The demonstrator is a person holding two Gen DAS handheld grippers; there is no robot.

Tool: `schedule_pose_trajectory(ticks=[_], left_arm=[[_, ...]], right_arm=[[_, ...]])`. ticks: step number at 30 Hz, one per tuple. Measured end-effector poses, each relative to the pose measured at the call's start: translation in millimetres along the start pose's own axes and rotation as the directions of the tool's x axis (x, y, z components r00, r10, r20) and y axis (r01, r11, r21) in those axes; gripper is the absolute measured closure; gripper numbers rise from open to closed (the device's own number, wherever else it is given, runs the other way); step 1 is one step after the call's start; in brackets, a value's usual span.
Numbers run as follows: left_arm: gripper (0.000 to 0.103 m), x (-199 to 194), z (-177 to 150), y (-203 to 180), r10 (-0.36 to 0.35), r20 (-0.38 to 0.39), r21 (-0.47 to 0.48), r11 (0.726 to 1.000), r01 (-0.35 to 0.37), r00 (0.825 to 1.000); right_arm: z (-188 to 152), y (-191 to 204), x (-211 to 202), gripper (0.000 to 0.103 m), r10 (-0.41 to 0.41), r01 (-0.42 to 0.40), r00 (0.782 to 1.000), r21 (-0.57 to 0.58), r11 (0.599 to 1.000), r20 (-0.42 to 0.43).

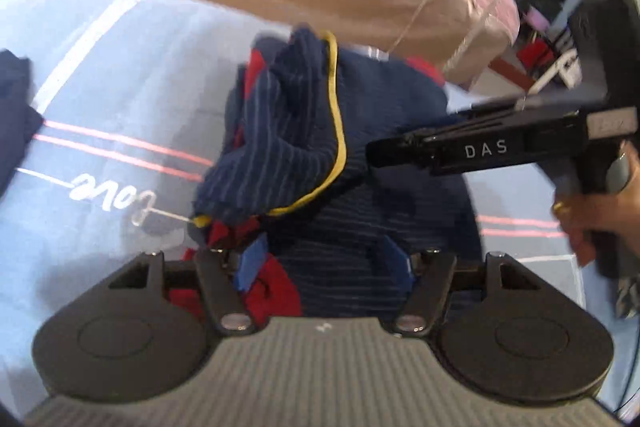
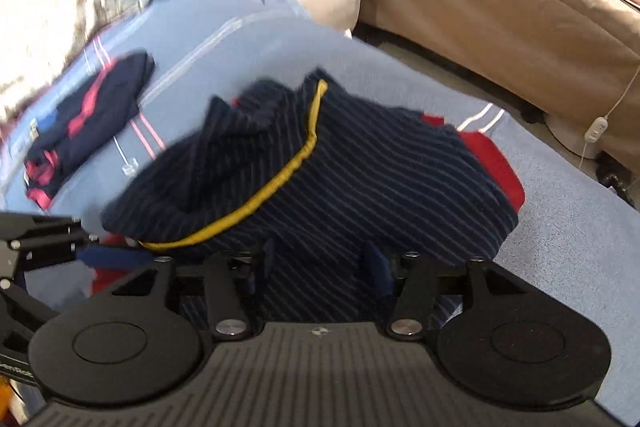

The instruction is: Fold small clothes

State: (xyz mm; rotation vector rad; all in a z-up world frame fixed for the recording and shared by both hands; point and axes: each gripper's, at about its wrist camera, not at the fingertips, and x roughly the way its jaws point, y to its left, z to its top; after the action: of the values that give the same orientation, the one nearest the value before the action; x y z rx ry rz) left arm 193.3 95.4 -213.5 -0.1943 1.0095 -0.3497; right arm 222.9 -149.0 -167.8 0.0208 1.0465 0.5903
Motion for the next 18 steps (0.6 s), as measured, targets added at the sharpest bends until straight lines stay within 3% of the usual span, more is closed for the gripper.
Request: schedule_pose_trajectory(ticks=[2, 4, 7, 9, 13, 16, 18], left_arm=[[0.02, -35, -10, 10, -0.035, 0.074, -0.032, 0.999, 0.037, 0.997], [0.011, -58, -21, 21, -0.059, 0.129, -0.1, 0.992, 0.072, 0.99], [0.011, -69, -43, 39, -0.101, 0.135, -0.202, 0.971, 0.127, 0.986], [0.013, -64, -65, 53, -0.146, 0.111, -0.313, 0.934, 0.174, 0.983], [0.015, -36, -97, 80, -0.185, 0.129, -0.519, 0.825, 0.225, 0.974], [0.015, -11, -102, 87, -0.17, 0.112, -0.568, 0.798, 0.204, 0.979], [0.015, 2, -99, 81, -0.177, 0.155, -0.575, 0.784, 0.234, 0.972]], right_arm=[[1, -6, -20, 0.0, -0.006, 0.004, 0.998, 0.043, 0.999, 0.062], [-4, -18, -41, 0.0, -0.004, -0.006, 0.994, 0.091, 0.996, 0.111], [-17, -44, -54, 0.0, 0.056, -0.083, 0.989, 0.201, 0.976, 0.135], [-31, -61, -50, 0.0, 0.116, -0.156, 0.981, 0.283, 0.946, 0.153], [-54, -79, -37, 0.0, 0.172, -0.248, 0.963, 0.434, 0.866, 0.205], [-60, -83, -24, 0.0, 0.153, -0.229, 0.969, 0.476, 0.849, 0.193], [-62, -85, -17, 0.0, 0.148, -0.223, 0.971, 0.488, 0.844, 0.188]])
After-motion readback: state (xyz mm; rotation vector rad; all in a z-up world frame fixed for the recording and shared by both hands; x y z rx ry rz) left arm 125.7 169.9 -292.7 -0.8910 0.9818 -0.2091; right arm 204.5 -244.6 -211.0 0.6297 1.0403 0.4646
